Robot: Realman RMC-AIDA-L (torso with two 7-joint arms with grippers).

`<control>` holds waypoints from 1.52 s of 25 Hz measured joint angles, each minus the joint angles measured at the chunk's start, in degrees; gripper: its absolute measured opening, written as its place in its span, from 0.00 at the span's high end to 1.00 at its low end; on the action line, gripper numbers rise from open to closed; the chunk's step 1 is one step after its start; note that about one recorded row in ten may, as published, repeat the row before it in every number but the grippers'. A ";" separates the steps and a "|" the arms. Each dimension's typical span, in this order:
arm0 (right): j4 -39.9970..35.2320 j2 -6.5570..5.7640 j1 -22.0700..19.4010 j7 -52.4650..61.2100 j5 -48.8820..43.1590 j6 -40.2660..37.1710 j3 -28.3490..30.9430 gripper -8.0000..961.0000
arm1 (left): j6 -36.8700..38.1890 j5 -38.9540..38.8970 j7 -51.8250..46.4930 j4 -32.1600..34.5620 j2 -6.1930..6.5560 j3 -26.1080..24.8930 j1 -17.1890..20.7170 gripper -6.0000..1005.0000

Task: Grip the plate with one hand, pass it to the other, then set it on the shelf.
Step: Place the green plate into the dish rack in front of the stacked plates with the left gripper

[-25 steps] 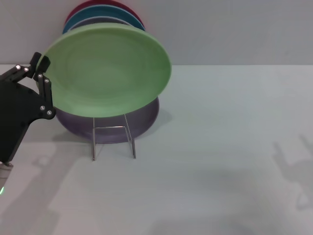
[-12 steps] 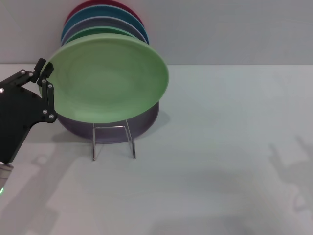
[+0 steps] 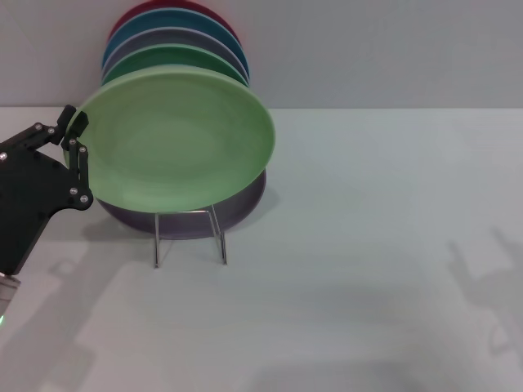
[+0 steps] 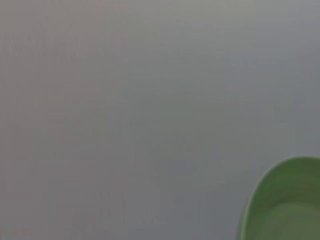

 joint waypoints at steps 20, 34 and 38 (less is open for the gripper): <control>-0.10 0.04 0.07 -0.04 -0.34 -0.85 -0.55 0.25 | -1.76 0.00 0.40 2.38 -0.19 0.84 -0.16 0.87; -0.48 0.00 0.07 0.26 -0.44 -1.27 -0.98 0.25 | -4.48 0.00 0.98 2.91 -0.20 2.95 -0.97 0.86; -0.48 -0.04 0.09 0.24 -0.44 -1.27 -1.06 0.25 | -5.55 0.01 2.10 2.91 -0.20 3.48 -1.07 0.85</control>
